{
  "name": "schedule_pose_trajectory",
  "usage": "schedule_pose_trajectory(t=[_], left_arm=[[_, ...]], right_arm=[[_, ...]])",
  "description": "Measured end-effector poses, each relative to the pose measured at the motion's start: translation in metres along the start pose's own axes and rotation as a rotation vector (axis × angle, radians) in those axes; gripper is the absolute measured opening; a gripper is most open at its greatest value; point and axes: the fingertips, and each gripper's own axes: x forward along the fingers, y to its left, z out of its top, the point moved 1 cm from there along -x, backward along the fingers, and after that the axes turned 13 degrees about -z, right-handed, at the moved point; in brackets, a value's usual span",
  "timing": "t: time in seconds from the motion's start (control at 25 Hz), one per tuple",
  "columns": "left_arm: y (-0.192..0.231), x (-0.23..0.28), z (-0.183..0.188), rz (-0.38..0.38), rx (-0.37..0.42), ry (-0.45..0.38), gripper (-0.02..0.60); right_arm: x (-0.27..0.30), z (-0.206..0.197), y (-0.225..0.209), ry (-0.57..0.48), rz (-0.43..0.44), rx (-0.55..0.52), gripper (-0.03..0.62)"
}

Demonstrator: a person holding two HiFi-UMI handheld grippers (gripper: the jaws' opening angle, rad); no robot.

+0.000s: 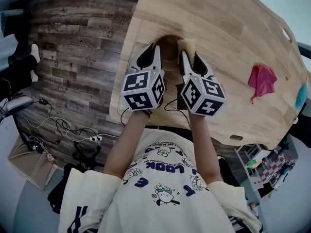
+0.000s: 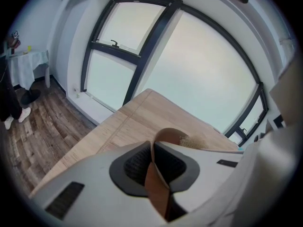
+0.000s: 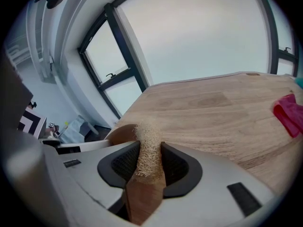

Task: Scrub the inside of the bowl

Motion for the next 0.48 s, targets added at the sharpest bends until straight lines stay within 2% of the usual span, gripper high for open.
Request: schedule_pose_trajectory(t=[0.2, 0.48], left_arm=[[0.003, -0.006, -0.005, 0.052, -0.069, -0.043, 0.057], [0.005, -0.011, -0.008, 0.065, -0.143, -0.073, 0.058]], right_arm=[[-0.002, -0.005, 0.001, 0.007, -0.037, 0.008, 0.127], [-0.009, -0.013, 0.002, 0.035, -0.024, 0.036, 0.127]])
